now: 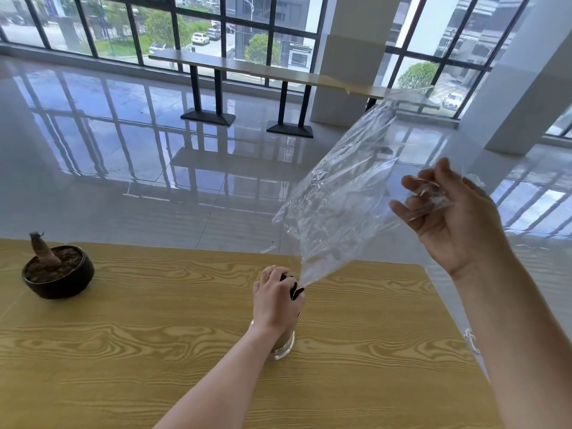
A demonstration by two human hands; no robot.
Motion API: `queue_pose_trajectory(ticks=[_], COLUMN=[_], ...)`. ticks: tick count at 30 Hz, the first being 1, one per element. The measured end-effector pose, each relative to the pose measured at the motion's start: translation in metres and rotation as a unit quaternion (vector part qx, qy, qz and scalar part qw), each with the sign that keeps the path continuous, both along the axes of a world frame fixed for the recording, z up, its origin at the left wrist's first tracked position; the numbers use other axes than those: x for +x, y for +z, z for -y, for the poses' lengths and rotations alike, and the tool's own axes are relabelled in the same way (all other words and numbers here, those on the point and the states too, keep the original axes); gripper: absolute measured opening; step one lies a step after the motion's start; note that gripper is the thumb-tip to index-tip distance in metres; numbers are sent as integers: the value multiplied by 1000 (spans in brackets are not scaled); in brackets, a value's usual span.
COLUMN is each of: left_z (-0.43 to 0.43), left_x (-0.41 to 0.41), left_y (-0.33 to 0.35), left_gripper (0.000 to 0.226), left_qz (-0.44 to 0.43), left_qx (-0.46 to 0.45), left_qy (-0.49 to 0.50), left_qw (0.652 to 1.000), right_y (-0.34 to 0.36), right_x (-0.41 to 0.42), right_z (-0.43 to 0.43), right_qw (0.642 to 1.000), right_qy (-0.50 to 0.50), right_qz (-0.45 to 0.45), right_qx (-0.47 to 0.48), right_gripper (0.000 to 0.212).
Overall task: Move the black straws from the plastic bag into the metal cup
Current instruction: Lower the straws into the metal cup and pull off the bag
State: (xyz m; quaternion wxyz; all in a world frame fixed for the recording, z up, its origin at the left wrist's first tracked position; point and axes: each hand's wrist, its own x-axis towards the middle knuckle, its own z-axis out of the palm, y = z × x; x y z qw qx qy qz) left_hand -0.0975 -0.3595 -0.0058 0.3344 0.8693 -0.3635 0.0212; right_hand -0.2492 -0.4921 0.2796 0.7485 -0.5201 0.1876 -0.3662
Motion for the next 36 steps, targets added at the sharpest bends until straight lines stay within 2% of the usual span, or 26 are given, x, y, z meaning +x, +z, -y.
queue_pose_trajectory(ticks=[4,9,13,15,18,21,24,26,28,30,31,33,35,36], left_z=[-4,-12,-29,-38,-53,-73,-100,-117,-132,-145,-151,-165,-182,-194], left_x=[-1,-4,-4,-3,-6,-7,-5,-5,-5,-1,3,12,23,28], left_y=[1,9,17,24,43,64,78,86,95,105,108,112,111,108], left_gripper=[24,65,81,78,47,32,48,73,100,109,102,73,41,33], left_qz=[-15,-48,-72,-95,-134,-271,-405,-507,-569,-599,-601,-585,-573,-565], left_qx=[-2,-16,-42,-81,-176,-301,-353,-402,-458,-512,-532,-559,-578,-582], left_qy=[-2,-12,1,10,53,51,-105,-223,-245,-172,-109,26,134,176], left_qw=[1000,999,997,992,974,913,837,729,638,591,586,587,565,557], right_y=[10,13,3,-3,-9,-14,-23,-34,-50,-69,-79,-99,-118,-127], right_x=[-2,-1,1,1,1,3,9,16,24,33,37,44,47,50], right_z=[0,-7,-12,-14,-16,-21,-28,-35,-46,-61,-71,-92,-111,-121], right_qw=[1000,998,997,997,995,993,990,991,994,996,996,993,987,983], right_qy=[-7,-15,-19,-19,-12,0,14,19,22,35,45,77,113,129], right_qz=[29,59,68,73,91,108,116,99,62,14,-12,-55,-88,-104], right_qx=[-10,-9,9,16,33,51,73,83,89,84,78,74,76,76], right_gripper=[31,33,31,31,30,28,28,29,30,30,29,26,23,22])
